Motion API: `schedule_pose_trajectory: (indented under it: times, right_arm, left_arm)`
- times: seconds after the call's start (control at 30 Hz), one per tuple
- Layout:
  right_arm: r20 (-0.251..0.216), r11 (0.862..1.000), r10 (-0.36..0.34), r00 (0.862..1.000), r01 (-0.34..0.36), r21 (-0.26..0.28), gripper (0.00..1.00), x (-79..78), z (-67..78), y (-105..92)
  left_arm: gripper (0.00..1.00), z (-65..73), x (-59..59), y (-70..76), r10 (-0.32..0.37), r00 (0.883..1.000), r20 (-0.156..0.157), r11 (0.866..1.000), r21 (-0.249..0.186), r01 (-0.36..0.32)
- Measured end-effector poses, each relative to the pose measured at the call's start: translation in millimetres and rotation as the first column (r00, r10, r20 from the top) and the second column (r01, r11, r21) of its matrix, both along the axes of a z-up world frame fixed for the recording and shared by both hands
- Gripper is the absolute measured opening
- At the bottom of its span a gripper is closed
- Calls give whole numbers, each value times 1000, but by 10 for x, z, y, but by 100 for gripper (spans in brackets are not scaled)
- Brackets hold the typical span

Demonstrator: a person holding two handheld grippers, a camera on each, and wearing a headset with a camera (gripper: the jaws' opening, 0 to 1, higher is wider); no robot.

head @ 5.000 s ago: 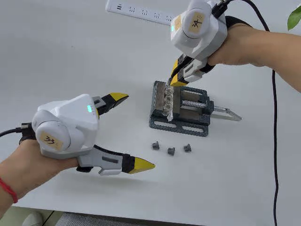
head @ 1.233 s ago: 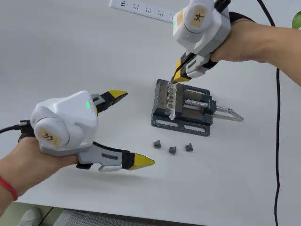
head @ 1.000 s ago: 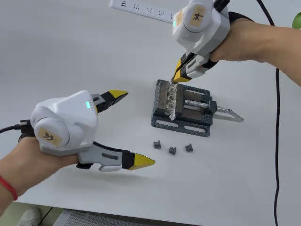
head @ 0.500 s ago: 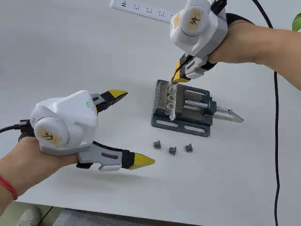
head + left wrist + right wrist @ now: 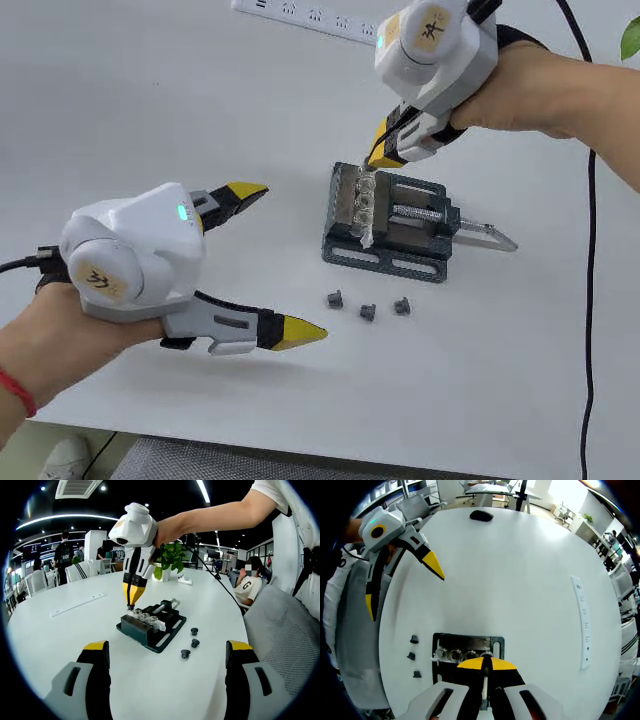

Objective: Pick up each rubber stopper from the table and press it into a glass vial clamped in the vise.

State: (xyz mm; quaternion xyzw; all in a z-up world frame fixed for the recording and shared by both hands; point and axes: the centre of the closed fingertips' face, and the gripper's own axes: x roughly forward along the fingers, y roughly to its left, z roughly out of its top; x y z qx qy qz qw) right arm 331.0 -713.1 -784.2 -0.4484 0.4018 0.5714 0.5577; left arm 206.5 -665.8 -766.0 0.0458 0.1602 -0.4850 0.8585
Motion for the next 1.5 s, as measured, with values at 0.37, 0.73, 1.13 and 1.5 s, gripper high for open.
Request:
schedule_pose_trajectory:
  times: [0.37,0.73,1.13,1.5]
  right_arm:
    - [2,1000,-8,1000,8,-22,0,37,-14,-92]
    - [-5,1000,-10,1000,10,-27,0,64,-24,-48]
    - [6,999,14,1000,-13,-38,0,51,-5,-24]
    - [-1,1000,10,1000,-10,-26,0,3,-1,20]
  left_arm:
    - [96,-16,-7,4,2,1000,-4,1000,-2,-2]
    - [96,10,-8,-4,4,1000,-5,1000,-3,-4]
    - [96,39,-1,-12,3,1000,-3,1000,-3,-3]
    - [96,26,-4,10,7,1000,-7,1000,-1,-7]
